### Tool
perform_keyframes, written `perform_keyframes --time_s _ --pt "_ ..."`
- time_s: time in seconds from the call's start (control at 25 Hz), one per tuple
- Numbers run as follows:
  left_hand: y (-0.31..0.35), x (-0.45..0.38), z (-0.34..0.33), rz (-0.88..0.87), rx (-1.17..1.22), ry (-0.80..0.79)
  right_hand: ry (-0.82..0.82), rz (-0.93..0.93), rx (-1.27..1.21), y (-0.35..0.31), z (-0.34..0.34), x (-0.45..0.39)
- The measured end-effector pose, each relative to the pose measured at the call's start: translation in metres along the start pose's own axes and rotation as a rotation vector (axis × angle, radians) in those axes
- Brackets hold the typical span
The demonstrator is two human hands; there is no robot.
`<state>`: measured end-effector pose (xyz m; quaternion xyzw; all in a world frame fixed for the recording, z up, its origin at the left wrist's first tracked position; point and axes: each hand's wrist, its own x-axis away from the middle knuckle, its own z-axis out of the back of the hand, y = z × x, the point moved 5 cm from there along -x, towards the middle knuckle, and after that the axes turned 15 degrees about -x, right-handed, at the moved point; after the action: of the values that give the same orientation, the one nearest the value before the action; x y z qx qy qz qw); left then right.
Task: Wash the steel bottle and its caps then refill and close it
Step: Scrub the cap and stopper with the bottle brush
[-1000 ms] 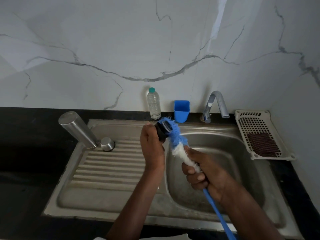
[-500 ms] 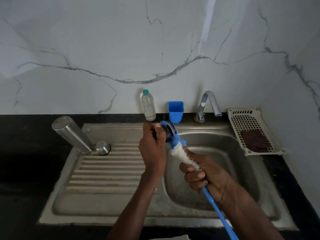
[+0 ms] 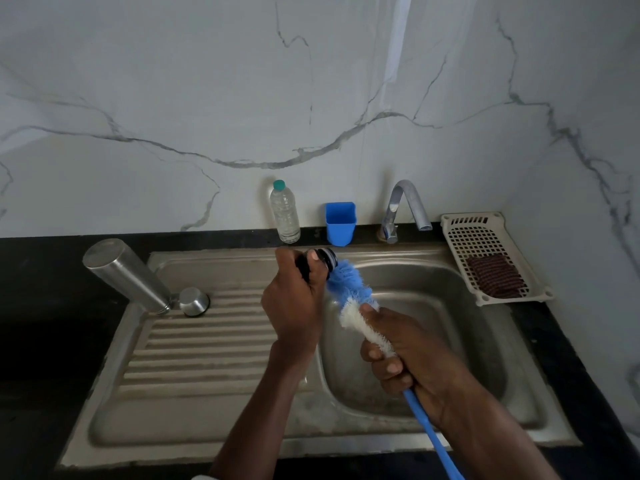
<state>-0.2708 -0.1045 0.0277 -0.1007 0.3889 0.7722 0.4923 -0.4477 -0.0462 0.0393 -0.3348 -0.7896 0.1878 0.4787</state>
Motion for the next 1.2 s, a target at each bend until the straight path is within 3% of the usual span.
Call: perform_keyframes --time_s 0.16,0.32,0.4,0.52,0.6,0.72,0.8,0.96,1.08,1.2 --pt "-0.010 -0.012 -0.011 0.000 -0.036 -0.060 0.007 0.005 -0.023 0.000 0.004 -0.001" --pt "0.010 0.013 -0.016 -0.014 0.183 -0.246 0.007 -0.085 -0.163 -0.005 0.011 -0.023" --pt "0.005 0.018 -0.025 0.114 0.272 -0.355 0.011 -0.125 -0.165 -0.005 0.014 -0.032" --pt "-0.010 0.024 -0.042 0.348 0.513 -0.605 0.021 0.022 -0.079 -0.013 0.021 -0.038" --pt "-0.015 0.032 -0.041 0.480 0.597 -0.662 0.057 0.193 0.189 -0.026 0.019 -0.034" --pt "-0.022 0.039 -0.039 0.841 0.839 -0.764 0.200 0.473 0.781 -0.041 0.010 -0.025" --pt "-0.020 0.040 -0.042 0.984 1.124 -0.850 0.183 0.533 0.798 -0.040 0.004 -0.022" --pt "-0.019 0.039 -0.040 0.962 1.382 -0.887 0.190 0.626 0.584 -0.049 0.004 -0.018" --pt "-0.027 0.027 -0.037 0.862 1.330 -0.843 0.162 0.642 0.590 -0.047 0.002 -0.020" --pt "-0.033 0.024 -0.040 0.879 1.306 -0.788 0.147 0.622 0.527 -0.040 0.004 -0.025"
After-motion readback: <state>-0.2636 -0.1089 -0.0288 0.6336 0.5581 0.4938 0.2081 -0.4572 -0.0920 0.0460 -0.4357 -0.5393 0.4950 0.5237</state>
